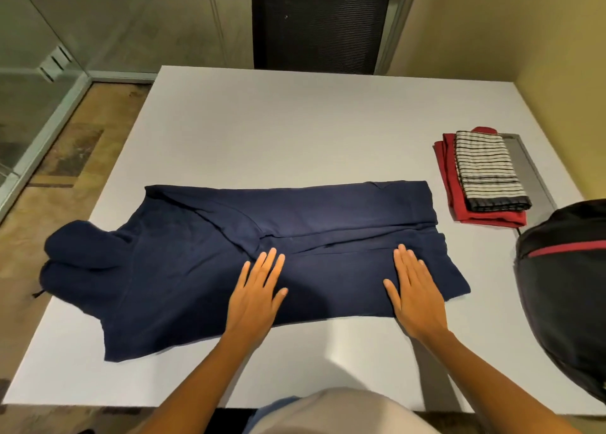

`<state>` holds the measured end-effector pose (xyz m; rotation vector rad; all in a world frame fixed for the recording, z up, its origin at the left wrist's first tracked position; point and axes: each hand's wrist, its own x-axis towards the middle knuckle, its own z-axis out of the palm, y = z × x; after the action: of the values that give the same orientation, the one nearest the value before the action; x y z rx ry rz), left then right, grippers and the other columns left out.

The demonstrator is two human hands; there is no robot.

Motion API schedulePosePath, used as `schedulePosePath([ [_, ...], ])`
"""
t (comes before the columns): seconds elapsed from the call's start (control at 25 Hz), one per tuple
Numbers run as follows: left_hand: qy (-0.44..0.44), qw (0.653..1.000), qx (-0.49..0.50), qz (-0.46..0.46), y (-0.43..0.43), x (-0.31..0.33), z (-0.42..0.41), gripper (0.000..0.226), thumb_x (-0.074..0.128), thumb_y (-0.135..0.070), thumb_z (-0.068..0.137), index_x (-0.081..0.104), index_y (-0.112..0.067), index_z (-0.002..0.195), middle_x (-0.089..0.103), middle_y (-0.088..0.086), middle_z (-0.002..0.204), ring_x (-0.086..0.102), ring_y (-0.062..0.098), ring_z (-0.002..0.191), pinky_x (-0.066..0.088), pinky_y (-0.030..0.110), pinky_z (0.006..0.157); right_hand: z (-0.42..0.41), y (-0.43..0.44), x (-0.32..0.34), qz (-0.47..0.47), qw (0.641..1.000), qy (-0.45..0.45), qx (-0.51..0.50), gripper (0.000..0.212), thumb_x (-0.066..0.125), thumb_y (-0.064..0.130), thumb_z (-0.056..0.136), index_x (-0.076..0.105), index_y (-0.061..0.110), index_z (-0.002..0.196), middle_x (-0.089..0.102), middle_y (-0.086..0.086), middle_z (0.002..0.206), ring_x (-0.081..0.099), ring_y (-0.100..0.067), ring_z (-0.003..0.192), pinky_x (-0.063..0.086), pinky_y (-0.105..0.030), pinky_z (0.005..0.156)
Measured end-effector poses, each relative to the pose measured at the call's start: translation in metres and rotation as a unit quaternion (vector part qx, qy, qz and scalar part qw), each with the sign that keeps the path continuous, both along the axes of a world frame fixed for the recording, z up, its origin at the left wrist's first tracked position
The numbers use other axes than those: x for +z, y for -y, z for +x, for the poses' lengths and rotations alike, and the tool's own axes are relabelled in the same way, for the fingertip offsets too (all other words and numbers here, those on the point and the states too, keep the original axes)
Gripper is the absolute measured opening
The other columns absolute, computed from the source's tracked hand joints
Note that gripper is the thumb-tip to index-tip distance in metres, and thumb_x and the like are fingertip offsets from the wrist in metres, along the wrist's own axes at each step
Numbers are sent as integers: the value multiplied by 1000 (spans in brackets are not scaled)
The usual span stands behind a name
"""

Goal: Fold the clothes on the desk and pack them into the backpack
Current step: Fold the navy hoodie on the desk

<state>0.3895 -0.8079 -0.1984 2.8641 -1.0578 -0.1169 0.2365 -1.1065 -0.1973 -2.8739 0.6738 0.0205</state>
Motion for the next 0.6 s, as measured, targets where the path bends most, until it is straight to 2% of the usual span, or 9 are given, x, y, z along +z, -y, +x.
schedulePosePath([
  [0.2,2,1000,22,18,7,1,-5,62,18,-45,98,18,-16,153,17,5,160,18,23,147,20,45,117,28,-20,5,-4,997,32,-70,73,15,53,99,16,4,153,13,-9,161,11,-24,149,3,-34,122],
  [0.36,-6,999,32,36,8,7,-6,64,17,-47,99,20,-13,153,20,6,159,21,23,146,22,45,117,32,3,4,-16,1000,-5,-18,75,7,59,99,17,9,154,16,-6,161,17,-23,148,5,-34,121],
  [0.48,-23,994,96,41,18,8,-12,69,18,-48,98,21,-4,151,25,13,157,26,28,144,21,42,117,31,27,5,-51,999,-14,-12,72,15,56,99,17,10,154,17,-6,161,16,-21,149,11,-43,122],
  [0.6,-34,987,154,31,31,10,-16,73,20,-49,96,26,1,148,34,18,152,35,33,138,24,42,114,48,36,8,-52,998,-26,-1,72,14,56,99,15,10,155,15,-6,162,12,-22,149,12,-45,121],
])
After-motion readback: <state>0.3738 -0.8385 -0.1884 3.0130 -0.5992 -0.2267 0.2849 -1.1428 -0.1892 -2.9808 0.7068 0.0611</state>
